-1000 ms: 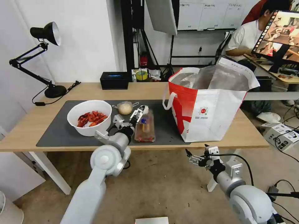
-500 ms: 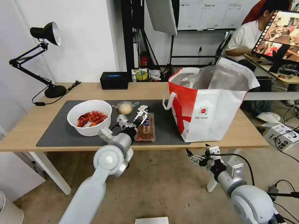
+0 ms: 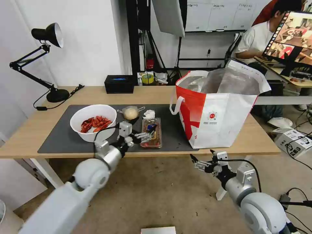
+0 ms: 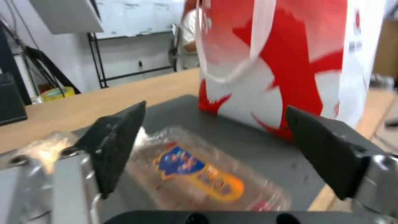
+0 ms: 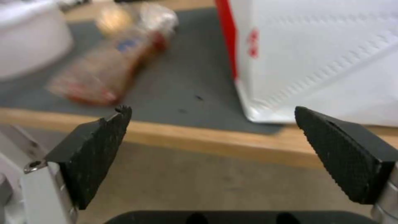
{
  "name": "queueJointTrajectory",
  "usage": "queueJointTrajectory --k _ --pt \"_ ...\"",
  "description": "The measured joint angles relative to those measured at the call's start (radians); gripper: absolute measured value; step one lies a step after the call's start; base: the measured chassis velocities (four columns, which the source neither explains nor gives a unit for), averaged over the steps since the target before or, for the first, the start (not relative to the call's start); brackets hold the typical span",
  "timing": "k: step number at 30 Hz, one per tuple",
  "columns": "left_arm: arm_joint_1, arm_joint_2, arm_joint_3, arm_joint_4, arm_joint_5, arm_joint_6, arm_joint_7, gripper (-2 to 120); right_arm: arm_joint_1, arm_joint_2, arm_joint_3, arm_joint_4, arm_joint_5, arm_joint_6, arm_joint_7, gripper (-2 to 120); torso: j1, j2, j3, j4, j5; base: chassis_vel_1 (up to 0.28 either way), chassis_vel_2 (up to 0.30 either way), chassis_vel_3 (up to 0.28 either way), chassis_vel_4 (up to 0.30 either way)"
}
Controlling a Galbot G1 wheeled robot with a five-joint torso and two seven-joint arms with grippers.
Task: Pick up the trash from the table and place it into the takeout bag.
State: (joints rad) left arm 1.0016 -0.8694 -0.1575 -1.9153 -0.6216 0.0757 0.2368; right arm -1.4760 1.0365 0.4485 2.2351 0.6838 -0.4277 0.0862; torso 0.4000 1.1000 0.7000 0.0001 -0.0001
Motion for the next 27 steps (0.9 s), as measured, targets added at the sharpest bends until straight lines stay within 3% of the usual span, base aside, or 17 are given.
queueJointTrajectory --k 2,10,23,27 --pt "-0.005 0.015 0.001 0.015 0.000 -0.003 0.018 82 0.006 0.001 -0.005 0.002 0.013 0.007 0.000 100 0.000 0.000 0.000 0.0000 0.0000 0.000 0.000 0.000 0.000" --pt "-0.072 0.062 0.069 0.092 -0.011 -0.025 0.082 52 0.019 -0.006 -0.022 0.004 0.089 0.081 -0.034 100 0.000 0.000 0.000 -0.0001 0.0001 0.000 0.000 0.000 0.000" --pt "-0.157 0.042 0.172 0.181 0.003 -0.046 0.154 4 0.059 -0.015 -0.018 0.012 0.339 0.142 -0.055 100 0.000 0.000 0.000 -0.0002 0.0001 0.000 0.000 0.000 0.000" --pt "-0.175 0.038 0.188 0.200 0.014 -0.058 0.171 0 0.074 -0.016 -0.022 0.006 0.383 0.148 -0.051 100 0.000 0.000 0.000 -0.0001 0.0002 0.000 0.000 0.000 0.000"
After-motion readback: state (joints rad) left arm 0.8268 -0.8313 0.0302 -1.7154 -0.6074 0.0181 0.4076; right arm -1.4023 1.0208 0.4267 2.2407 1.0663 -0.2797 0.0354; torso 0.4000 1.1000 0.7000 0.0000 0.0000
